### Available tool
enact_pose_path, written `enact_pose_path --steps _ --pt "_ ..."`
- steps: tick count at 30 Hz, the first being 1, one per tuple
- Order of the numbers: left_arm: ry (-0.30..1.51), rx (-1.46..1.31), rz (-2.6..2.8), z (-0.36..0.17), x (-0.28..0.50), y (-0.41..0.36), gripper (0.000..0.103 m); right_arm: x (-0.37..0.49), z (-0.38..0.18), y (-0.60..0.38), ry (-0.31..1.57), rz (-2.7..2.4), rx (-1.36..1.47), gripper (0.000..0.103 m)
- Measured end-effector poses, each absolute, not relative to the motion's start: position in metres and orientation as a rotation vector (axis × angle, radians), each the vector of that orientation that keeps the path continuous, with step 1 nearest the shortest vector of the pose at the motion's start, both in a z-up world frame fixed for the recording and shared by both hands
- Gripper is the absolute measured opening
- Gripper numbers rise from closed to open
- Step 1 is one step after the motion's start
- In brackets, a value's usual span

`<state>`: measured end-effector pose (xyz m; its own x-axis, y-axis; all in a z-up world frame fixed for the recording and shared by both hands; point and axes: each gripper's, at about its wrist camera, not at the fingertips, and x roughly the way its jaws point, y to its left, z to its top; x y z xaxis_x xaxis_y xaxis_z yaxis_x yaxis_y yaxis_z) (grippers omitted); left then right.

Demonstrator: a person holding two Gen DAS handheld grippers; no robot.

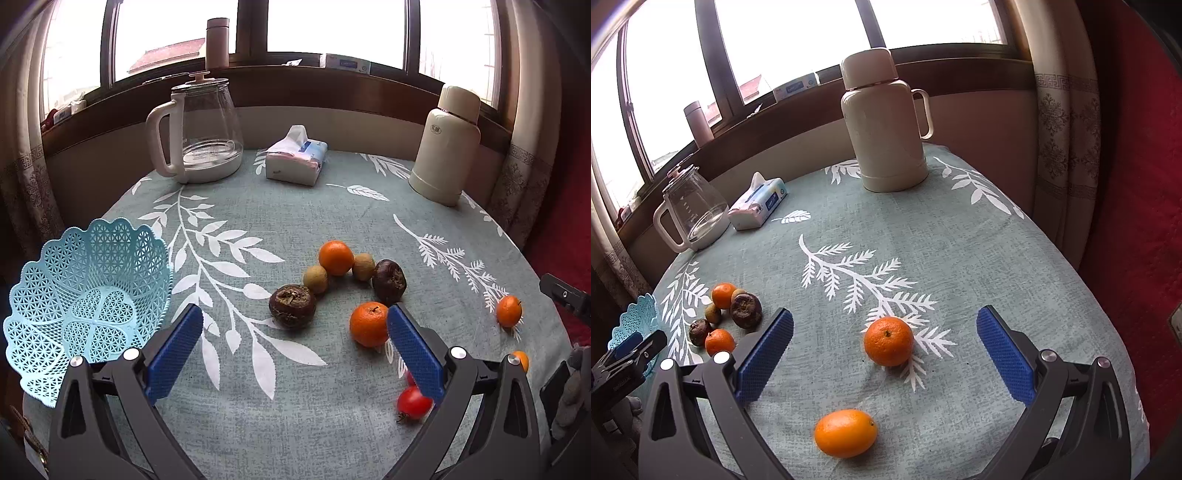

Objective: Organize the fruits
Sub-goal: 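Move the left tool to the dark brown fruit and close on it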

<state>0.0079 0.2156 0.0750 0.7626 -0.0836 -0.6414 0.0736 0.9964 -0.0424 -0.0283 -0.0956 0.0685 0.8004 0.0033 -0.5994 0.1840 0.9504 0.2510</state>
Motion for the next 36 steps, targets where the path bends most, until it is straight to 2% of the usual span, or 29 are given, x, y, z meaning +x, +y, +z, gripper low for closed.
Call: enact_pose_path --steps 28,30,32,36 --pt "0.811 -0.029 -0.088 0.035 0.069 0.215 0.099 -0.018 0.054 -0.096 0.689 -0.093 0.31 0.098" --pt "0.813 -0.026 -0.101 0.034 0.071 0.215 0.093 -0.017 0.053 -0.095 0.694 -0.092 0.309 0.098" --pt "0.834 -0.054 -0.132 0.031 0.075 0.217 0.081 -0.016 0.052 -0.095 0.699 -0.093 0.308 0.098" --pt "0.862 -0.094 -0.142 0.022 0.079 0.222 0.075 -0.016 0.05 -0.094 0.707 -0.097 0.302 0.098"
